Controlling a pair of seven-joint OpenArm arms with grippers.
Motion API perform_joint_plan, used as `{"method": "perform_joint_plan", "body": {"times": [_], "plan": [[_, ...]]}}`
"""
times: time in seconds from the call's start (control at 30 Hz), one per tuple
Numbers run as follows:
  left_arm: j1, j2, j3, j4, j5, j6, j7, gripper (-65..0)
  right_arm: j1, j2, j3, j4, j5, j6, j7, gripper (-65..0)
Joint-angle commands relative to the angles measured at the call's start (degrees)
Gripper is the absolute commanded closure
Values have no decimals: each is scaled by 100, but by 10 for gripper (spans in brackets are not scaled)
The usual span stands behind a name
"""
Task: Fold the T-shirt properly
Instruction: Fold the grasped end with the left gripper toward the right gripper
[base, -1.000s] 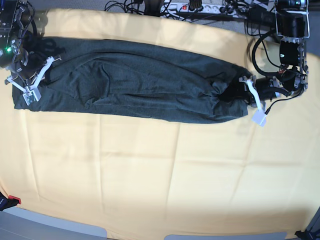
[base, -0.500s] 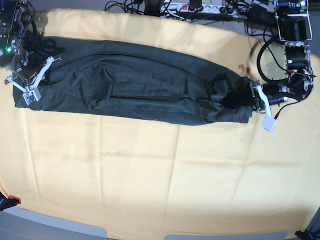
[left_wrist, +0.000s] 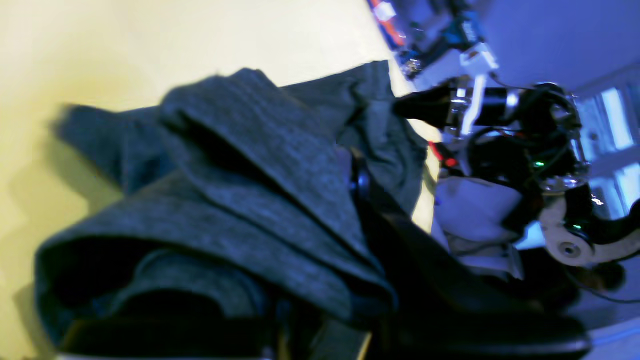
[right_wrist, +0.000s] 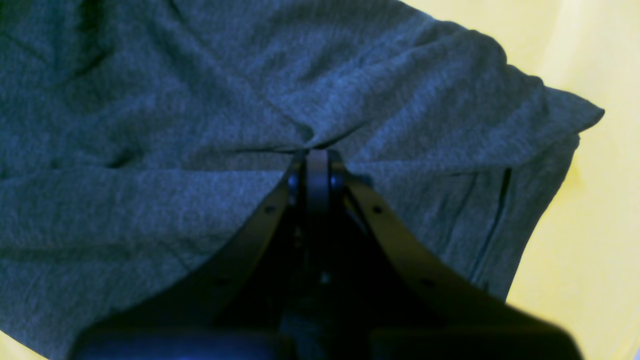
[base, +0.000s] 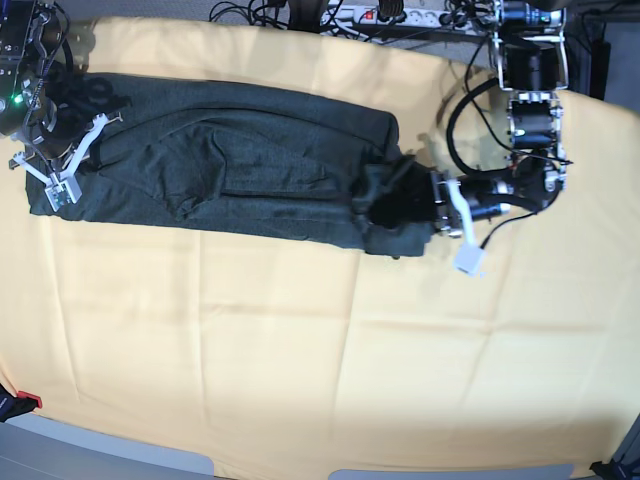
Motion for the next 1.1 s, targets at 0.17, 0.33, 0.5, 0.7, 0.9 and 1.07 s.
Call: {"method": "perform_joint_plan", "body": {"times": [0.17, 0.33, 0.5, 0.7, 0.9, 1.07], "plan": [[-125, 730, 774, 109, -180, -49, -44, 0, 46, 87, 37, 76, 42, 4, 105, 0], [-125, 1298, 940, 107, -180, -49, -90, 0, 46, 87, 37, 76, 42, 4, 103, 0], [-122, 1773, 940, 105, 511, -49, -503, 0, 46, 98, 37, 76, 48, 2, 105, 0], [-122, 2105, 942, 103, 1147, -49, -680, -340, 48, 101, 37, 76, 59, 2, 66, 0], [-105, 2199, 1381, 103, 1381, 46, -817, -422, 50, 101, 37, 76, 61, -2, 85, -55], [-92, 2199, 1764, 103, 966, -49, -728, -422, 48, 101, 37, 76, 61, -22, 83, -92]]}}
